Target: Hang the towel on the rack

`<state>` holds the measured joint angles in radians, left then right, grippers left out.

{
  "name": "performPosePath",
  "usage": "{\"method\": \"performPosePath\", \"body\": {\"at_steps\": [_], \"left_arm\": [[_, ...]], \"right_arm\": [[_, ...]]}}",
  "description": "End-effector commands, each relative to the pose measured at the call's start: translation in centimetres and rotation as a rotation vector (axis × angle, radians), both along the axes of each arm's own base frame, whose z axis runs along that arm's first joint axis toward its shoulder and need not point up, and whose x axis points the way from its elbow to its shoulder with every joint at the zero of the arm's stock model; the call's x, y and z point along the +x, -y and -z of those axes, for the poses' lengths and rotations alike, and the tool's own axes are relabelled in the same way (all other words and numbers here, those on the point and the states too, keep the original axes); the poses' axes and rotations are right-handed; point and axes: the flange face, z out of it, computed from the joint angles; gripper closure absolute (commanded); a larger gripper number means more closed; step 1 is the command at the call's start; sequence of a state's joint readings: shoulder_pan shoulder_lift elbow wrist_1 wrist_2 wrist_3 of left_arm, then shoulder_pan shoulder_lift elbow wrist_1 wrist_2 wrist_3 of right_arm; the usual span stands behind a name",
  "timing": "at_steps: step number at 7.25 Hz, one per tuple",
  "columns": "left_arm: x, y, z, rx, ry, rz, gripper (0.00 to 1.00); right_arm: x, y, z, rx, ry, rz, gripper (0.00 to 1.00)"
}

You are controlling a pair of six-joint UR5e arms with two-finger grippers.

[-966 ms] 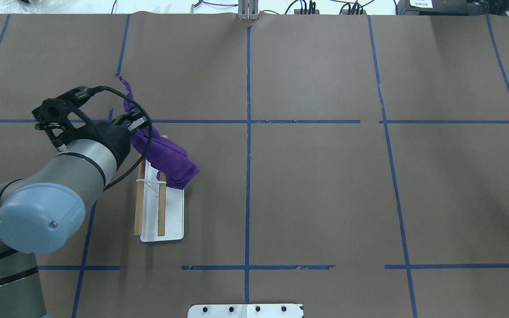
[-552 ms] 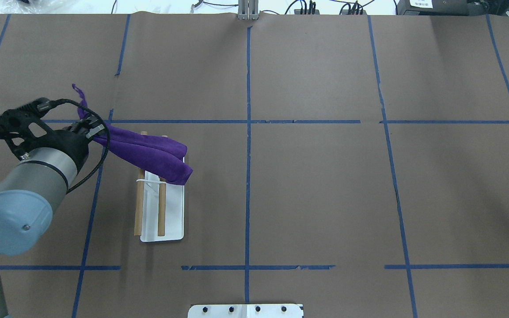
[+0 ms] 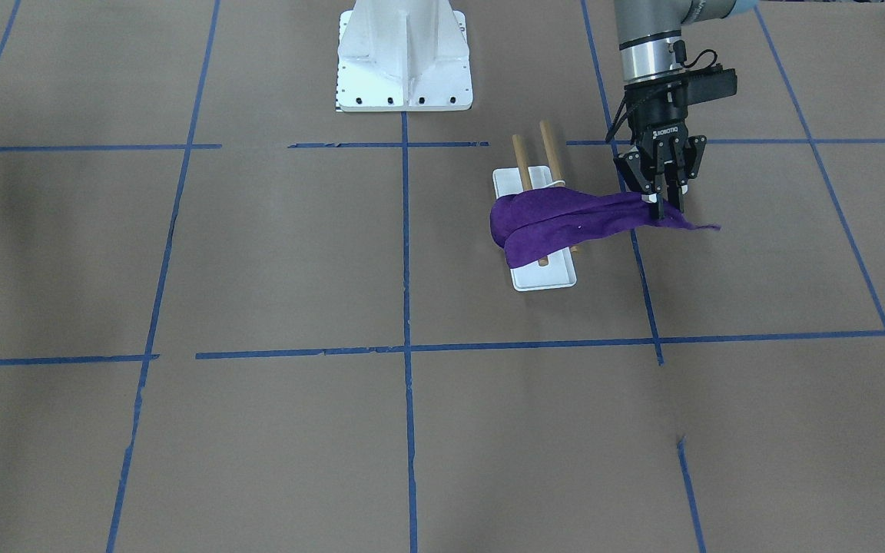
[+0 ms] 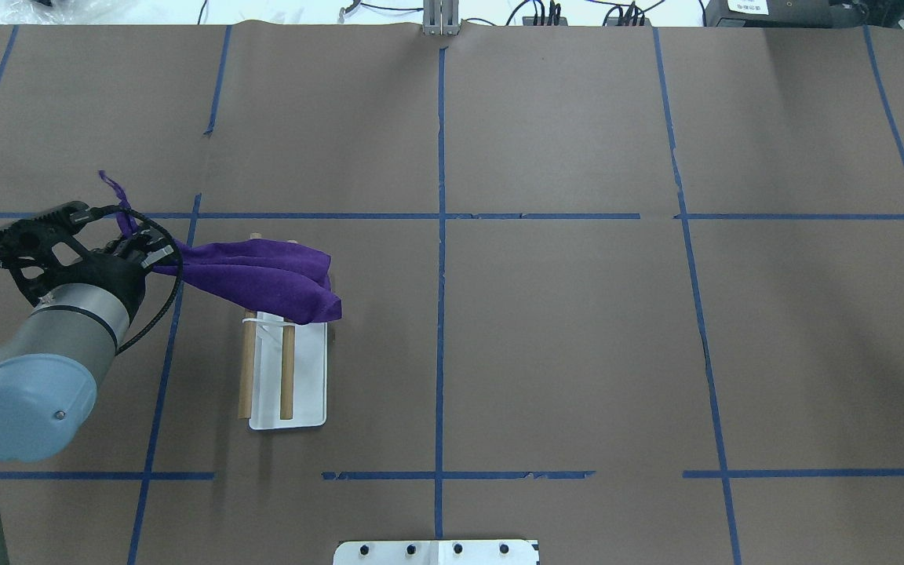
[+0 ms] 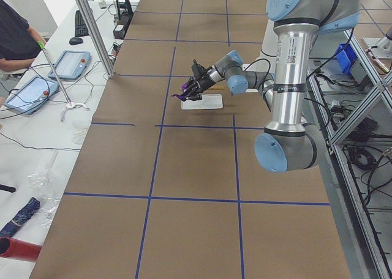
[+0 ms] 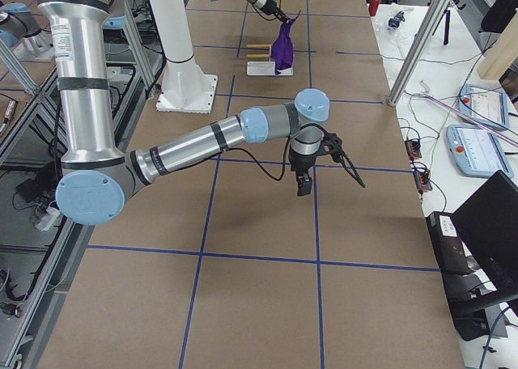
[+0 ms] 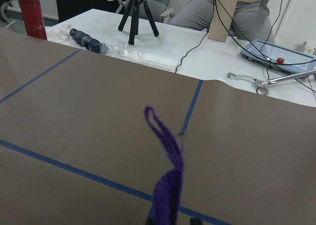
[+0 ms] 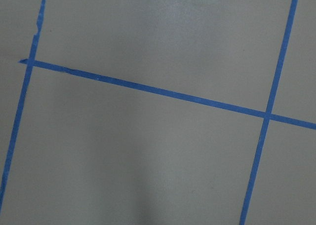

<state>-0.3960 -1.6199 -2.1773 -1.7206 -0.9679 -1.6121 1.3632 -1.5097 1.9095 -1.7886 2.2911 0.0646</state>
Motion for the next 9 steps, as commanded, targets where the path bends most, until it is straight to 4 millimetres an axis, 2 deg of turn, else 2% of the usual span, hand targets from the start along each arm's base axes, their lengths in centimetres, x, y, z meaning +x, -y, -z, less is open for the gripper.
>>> {"method": "performPosePath", "body": {"at_steps": [1,3,4,5,7,8,9], "left_arm": [[-0.7,-0.2,1.1,-0.015,0.042,-0.172,0.00],[-0.1,-0.6,1.0,-0.019,0.094,-0.325,0.00],[-2.3,1.6,0.9,-0.038,0.122,-0.413,0.00],[-5.2,3.8,0.5,-0.028,0.170,-0.503,0.00],[-12.2,8.9,-1.6,-0.044,0.197,-0.652,0.00],[-16.3,11.4,-2.7,-0.048,0.182,-0.721,0.00],[-21.4,14.4,-5.6,-0.091,0.215,-0.791,0.00]], "right_arm": [[0.0,0.2,-1.2,-0.012,-0.031,0.002,0.00],[-0.3,0.4,-1.4,-0.009,-0.051,0.007,0.00],[-0.4,0.4,-2.2,-0.027,-0.051,0.008,0.00],[-0.3,0.2,-2.5,-0.035,-0.047,0.005,0.00],[-0.2,0.1,-2.5,-0.040,-0.045,0.001,0.00],[-0.2,0.1,-2.5,-0.041,-0.045,0.000,0.00],[-0.1,0.0,-2.5,-0.046,-0.030,-0.002,0.00]]}}
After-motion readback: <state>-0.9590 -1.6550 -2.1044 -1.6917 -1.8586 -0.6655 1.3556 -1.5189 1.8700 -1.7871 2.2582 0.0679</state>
